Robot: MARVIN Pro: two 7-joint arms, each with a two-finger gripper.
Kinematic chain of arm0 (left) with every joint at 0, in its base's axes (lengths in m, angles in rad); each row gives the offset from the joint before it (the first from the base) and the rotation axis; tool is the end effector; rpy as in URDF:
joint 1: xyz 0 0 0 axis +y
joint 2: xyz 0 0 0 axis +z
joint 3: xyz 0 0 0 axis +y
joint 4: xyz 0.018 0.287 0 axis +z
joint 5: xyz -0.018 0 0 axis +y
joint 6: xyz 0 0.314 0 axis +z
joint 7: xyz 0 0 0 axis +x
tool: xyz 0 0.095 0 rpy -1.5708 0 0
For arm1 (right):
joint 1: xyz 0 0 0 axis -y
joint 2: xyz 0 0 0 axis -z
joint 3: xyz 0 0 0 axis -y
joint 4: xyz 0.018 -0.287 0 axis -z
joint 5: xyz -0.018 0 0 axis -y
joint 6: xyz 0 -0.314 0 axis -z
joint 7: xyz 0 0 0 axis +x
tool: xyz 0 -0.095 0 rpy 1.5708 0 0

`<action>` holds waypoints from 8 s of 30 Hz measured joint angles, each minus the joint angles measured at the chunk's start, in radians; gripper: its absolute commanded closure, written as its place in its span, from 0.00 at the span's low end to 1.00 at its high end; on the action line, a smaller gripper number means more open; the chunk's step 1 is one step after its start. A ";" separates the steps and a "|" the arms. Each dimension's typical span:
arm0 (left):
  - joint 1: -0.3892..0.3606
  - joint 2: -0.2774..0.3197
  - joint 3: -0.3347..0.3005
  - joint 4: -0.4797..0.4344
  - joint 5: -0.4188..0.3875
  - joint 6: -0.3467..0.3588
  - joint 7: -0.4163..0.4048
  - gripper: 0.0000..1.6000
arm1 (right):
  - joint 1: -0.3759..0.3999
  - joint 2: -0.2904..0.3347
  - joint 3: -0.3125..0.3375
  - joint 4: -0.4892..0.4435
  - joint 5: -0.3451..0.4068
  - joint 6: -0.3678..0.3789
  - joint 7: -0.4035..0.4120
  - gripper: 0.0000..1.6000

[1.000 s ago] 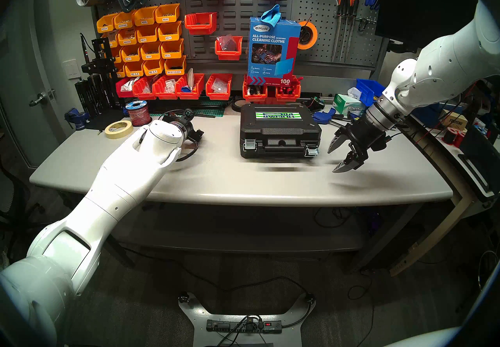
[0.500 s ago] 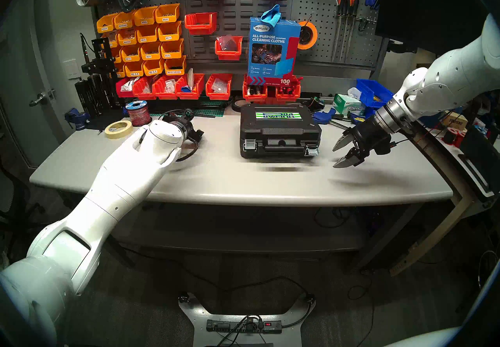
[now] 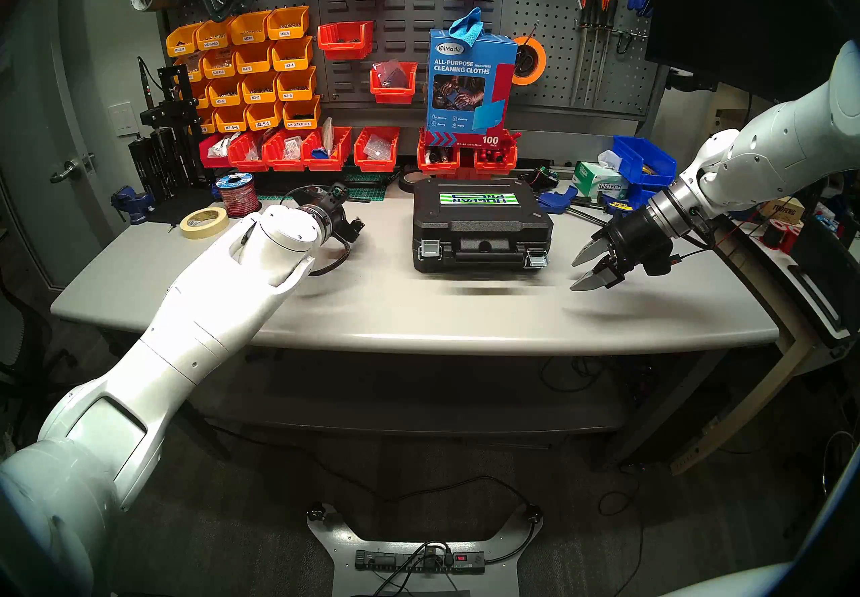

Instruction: Open the tool box

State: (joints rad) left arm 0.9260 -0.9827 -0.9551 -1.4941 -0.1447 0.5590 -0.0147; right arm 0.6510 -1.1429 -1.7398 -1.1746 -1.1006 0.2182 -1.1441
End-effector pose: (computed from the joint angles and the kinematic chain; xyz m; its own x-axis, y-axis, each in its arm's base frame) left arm 0.5340 0.0124 -0.1666 0.1263 -0.6434 0.7550 -0.2640 -0.7555 -0.5996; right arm 0.4867 -0.1682 -0.0907 -0.4061 -0.7026 -0.5843 -0.8976 0.4268 0.1106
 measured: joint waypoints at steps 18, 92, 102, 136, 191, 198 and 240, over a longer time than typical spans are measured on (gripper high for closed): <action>-0.034 0.204 0.050 -0.271 0.073 -0.201 -0.342 0.00 | -0.001 0.005 0.004 0.012 0.008 0.001 -0.012 0.00; -0.315 0.203 0.265 -0.218 -0.021 -0.191 -1.030 0.00 | -0.004 0.007 0.004 0.019 0.009 0.005 -0.021 0.00; -0.294 0.204 0.245 -0.239 0.015 -0.196 -0.946 0.00 | -0.004 0.007 0.004 0.019 0.009 0.006 -0.021 0.00; -0.269 0.251 0.272 -0.321 0.126 -0.152 -0.862 0.00 | -0.004 0.007 0.004 0.019 0.009 0.006 -0.021 0.00; -0.027 0.327 0.039 -0.132 -0.191 -0.116 -0.552 0.00 | -0.004 0.007 0.005 0.020 0.009 0.006 -0.021 0.00; 0.023 0.339 0.013 -0.159 -0.221 -0.143 -0.508 0.00 | -0.004 0.007 0.005 0.020 0.009 0.006 -0.021 0.00; -0.049 0.187 0.134 -0.311 -0.153 -0.352 -0.618 0.00 | -0.005 0.007 0.005 0.020 0.009 0.006 -0.021 0.00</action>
State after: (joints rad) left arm 0.8773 -0.7962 -0.8212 -1.8055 -0.2980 0.2070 -0.6322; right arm 0.6463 -1.1356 -1.7351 -1.1544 -1.0915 0.2246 -1.1648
